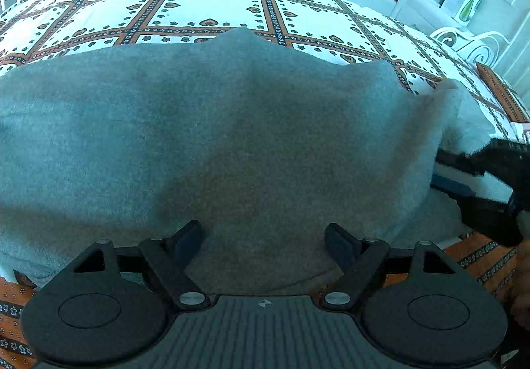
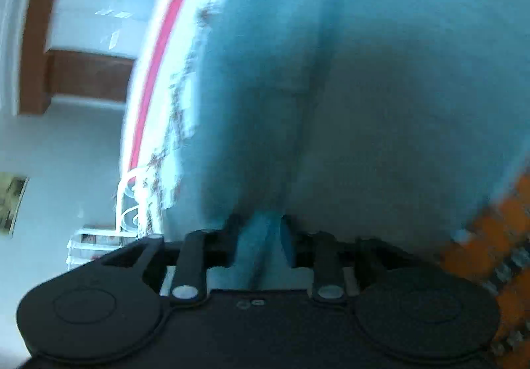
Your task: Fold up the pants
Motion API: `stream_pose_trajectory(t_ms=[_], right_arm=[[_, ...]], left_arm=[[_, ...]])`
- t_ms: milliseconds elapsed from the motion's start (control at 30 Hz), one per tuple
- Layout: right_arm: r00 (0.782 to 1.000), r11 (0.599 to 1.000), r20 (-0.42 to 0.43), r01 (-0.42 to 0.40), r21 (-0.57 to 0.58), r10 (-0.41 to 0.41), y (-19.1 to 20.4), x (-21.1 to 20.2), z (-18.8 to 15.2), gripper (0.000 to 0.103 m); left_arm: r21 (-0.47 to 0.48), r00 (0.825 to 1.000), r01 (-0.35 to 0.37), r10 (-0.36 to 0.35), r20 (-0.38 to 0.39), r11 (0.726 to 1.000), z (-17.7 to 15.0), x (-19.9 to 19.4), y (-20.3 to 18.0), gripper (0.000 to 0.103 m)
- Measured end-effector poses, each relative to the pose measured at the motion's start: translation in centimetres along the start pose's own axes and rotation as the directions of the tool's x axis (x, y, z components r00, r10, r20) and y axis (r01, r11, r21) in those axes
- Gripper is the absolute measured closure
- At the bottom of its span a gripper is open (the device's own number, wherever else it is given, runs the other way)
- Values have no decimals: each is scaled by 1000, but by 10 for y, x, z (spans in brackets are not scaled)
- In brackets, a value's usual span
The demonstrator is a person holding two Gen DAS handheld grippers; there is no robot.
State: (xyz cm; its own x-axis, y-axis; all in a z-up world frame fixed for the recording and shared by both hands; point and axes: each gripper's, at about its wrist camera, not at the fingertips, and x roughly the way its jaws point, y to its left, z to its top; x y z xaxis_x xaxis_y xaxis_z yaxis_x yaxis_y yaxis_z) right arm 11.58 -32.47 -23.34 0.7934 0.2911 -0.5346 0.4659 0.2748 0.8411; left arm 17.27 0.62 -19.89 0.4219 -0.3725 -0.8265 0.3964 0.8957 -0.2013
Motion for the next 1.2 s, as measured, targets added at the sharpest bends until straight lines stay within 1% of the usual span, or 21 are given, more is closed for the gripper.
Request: stream_pose_trajectory(t_ms=[133,200,300,400,433,467,600,633,700,767,833,867,900,933,967,1000,1033,1100,1133,1167,1200], right_arm=[[1000,1000,2,-15,-25,15,-7,-3,-7,85],[999,999,0,-35,-17,35,-10,2,-9,85],[996,996,23,-82,21,82,-15,9,-8,86],[989,983,53,-144,110,139,-29,5,-5,86],[987,983,61,-153,105,147,-32,2,-6,91],[985,984,76,-160,81,154,-32,-1,-9,103],[984,991,123,-120,-66,127,-18,-15,-17,103],[984,987,129,-104,-123,120,-9,-23,-20,103],[983,971,149,-75,-226,110,5,-41,-27,103],[984,945,152,-39,-326,93,14,-63,-36,103],[987,926,155,12,-376,50,11,-83,-50,103],[987,920,161,55,-388,9,5,-87,-54,103],[986,911,160,112,-396,-52,-6,-90,-55,103],[980,908,149,177,-380,-129,-20,-84,-55,103],[973,914,142,221,-339,-182,-34,-79,-51,103],[973,927,128,221,-304,-190,-48,-76,-48,103],[975,926,130,214,-312,-181,-50,-77,-48,103],[974,908,157,212,-362,-165,-41,-86,-50,103],[978,917,150,188,-351,-143,-36,-89,-48,91],[984,932,138,153,-327,-113,-29,-85,-38,86],[987,943,129,132,-304,-97,-29,-84,-34,86]], left_arm=[[6,1000,-6,6,-2,1000,0,0,-2,23],[7,1000,-8,8,-2,1000,1,1,-2,22],[11,1000,-5,5,-2,1000,0,1,-3,20],[14,1000,-1,1,0,1000,0,1,-3,20],[17,1000,-1,1,-1,1000,0,1,-3,19],[18,1000,-1,1,-1,1000,0,1,-4,19],[24,1000,0,0,-2,1000,0,2,-5,17],[26,1000,0,0,-4,1000,1,2,-6,16],[19,1000,6,-6,-4,1000,1,2,-5,16],[20,1000,7,-7,-5,1000,1,2,-5,15],[35,1000,0,1,-6,999,0,2,-6,15],[46,1000,-6,6,-6,999,0,3,-8,15],[60,1000,-12,13,-7,998,-1,3,-9,15],[69,1000,-16,17,-7,997,-1,4,-10,14],[73,1000,-19,19,-6,997,-1,3,-11,14],[72,1000,-20,20,-5,997,0,2,-11,14],[68,1000,-20,20,0,997,0,1,-11,14],[50,1000,-14,14,8,999,1,-2,-9,14],[38,1000,-10,10,13,999,2,-3,-8,14],[28,1000,-4,4,18,1000,2,-4,-8,14],[25,1000,3,-3,24,1000,2,-5,-9,14]])
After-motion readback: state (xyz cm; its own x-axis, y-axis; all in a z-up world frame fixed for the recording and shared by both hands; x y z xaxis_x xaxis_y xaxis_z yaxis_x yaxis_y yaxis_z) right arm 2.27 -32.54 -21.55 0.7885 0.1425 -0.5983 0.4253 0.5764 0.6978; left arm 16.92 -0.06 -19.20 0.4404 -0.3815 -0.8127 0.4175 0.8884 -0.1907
